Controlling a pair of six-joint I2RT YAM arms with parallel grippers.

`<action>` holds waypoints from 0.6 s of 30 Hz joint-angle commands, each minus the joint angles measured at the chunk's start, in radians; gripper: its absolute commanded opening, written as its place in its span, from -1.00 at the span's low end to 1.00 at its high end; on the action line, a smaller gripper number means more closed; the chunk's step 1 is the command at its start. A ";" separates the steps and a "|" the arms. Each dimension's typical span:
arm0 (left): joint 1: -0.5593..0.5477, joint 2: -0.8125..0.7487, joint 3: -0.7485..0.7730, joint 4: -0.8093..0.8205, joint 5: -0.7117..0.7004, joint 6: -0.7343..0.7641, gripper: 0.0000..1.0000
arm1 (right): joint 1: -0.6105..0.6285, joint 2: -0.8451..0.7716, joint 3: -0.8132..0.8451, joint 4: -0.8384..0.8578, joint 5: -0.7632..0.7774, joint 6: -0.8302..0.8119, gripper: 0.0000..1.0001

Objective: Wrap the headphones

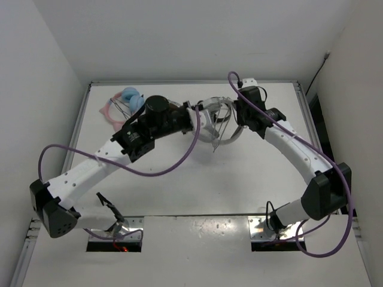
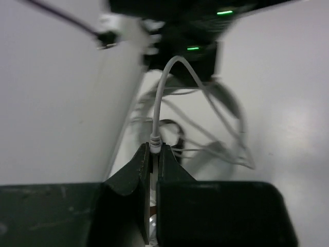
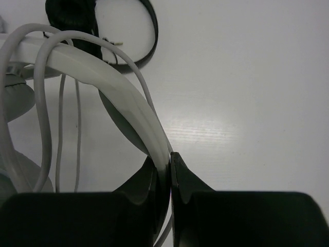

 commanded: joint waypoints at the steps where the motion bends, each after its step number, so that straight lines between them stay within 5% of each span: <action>1: 0.090 0.049 0.089 0.240 -0.179 -0.084 -1.00 | -0.009 -0.094 -0.027 0.066 -0.141 0.012 -1.00; 6: 0.194 0.176 0.210 0.277 -0.230 -0.162 -1.00 | -0.039 -0.143 -0.087 0.014 -0.394 -0.037 -1.00; 18: 0.409 0.569 0.497 0.129 -0.292 -0.234 -1.00 | -0.018 -0.271 -0.132 -0.009 -0.471 -0.105 -1.00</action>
